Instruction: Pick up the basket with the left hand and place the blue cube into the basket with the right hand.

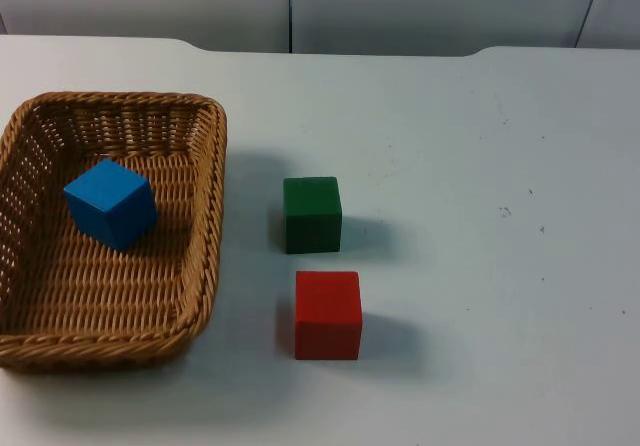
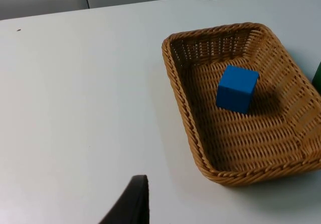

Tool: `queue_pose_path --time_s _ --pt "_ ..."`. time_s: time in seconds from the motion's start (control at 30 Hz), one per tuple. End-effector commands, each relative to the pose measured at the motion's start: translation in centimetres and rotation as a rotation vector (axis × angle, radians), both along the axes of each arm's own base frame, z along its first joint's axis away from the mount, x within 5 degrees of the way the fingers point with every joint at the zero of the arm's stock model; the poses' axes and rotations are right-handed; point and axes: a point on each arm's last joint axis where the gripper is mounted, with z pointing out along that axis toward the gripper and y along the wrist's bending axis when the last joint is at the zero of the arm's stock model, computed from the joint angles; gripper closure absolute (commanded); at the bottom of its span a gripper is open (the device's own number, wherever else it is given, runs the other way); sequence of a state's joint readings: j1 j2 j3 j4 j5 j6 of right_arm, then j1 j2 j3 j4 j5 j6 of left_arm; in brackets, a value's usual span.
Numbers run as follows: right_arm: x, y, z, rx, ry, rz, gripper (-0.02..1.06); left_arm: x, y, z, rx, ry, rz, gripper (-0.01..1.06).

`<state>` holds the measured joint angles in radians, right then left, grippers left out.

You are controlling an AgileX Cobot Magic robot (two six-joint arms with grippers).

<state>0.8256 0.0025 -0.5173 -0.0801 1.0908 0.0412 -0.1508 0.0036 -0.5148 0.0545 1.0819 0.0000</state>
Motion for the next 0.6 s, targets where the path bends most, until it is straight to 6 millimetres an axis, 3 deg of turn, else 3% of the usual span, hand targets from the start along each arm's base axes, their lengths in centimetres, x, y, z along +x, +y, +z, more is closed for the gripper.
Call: queue_pose_path --time_s 0.0,0.3,0.57 --pt "0.06 0.12 -0.18 0.001 -0.006 0.003 0.0 -0.01 0.0 -0.03 -0.008 -0.005 -0.001 0.0" --pt "-0.03 0.13 -0.18 0.0 -0.006 -0.096 0.0 -0.01 0.0 -0.03 -0.008 -0.005 -0.001 0.0" --pt "-0.28 0.19 -0.18 0.001 -0.005 -0.386 0.0 -0.01 0.0 -0.03 -0.008 -0.005 -0.001 0.0"
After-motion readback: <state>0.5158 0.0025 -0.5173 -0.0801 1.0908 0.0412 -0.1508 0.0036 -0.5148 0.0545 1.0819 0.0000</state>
